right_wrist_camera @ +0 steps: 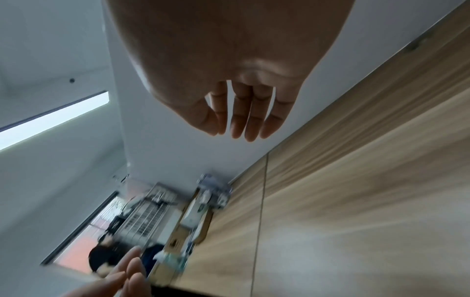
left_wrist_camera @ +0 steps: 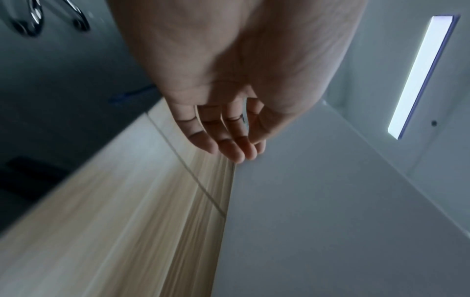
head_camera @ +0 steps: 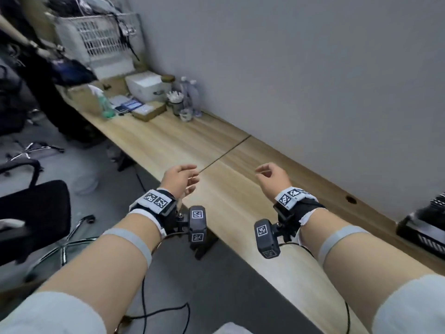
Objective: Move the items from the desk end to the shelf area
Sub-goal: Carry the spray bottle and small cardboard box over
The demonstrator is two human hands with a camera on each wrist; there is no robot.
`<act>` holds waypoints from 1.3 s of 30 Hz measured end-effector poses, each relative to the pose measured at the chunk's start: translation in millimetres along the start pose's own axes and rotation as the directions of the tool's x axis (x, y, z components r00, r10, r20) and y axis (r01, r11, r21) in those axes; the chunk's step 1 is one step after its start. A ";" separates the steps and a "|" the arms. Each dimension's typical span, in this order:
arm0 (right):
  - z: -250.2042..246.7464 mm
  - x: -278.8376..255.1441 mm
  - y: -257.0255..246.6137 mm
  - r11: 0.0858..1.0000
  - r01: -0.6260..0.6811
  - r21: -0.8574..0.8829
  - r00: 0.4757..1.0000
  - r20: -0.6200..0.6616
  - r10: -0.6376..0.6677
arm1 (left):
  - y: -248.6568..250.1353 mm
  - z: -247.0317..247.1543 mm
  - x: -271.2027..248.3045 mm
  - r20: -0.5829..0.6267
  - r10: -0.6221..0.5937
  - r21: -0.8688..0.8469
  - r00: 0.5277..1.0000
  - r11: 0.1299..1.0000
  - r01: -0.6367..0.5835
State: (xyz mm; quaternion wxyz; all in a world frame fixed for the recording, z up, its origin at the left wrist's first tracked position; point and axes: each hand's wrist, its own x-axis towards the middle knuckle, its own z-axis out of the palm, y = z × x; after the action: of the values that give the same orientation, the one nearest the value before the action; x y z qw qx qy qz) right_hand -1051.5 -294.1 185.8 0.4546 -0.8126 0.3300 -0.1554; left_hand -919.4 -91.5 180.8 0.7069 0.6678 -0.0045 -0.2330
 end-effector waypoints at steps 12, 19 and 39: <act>181.7 93.3 -102.9 0.997 0.080 -0.017 0.948 0.310 -0.071 | 37.2 -168.8 92.5 -0.256 0.016 -0.025 0.967 0.999 -0.023; 275.4 192.2 -150.4 0.996 0.056 0.075 0.902 0.425 -0.083 | 78.9 -214.0 184.1 -0.338 0.024 0.039 0.941 0.999 -0.012; 487.0 394.3 -281.9 0.998 0.045 0.037 0.902 0.428 -0.057 | 166.7 -345.1 471.5 -0.220 -0.001 0.019 0.976 1.000 0.006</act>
State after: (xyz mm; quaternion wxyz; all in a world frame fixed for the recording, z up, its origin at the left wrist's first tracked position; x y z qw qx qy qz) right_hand -381.7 -147.4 142.2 0.5226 -0.8291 0.1987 0.0107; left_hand -335.7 75.3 157.5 0.6963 0.6961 0.0725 -0.1590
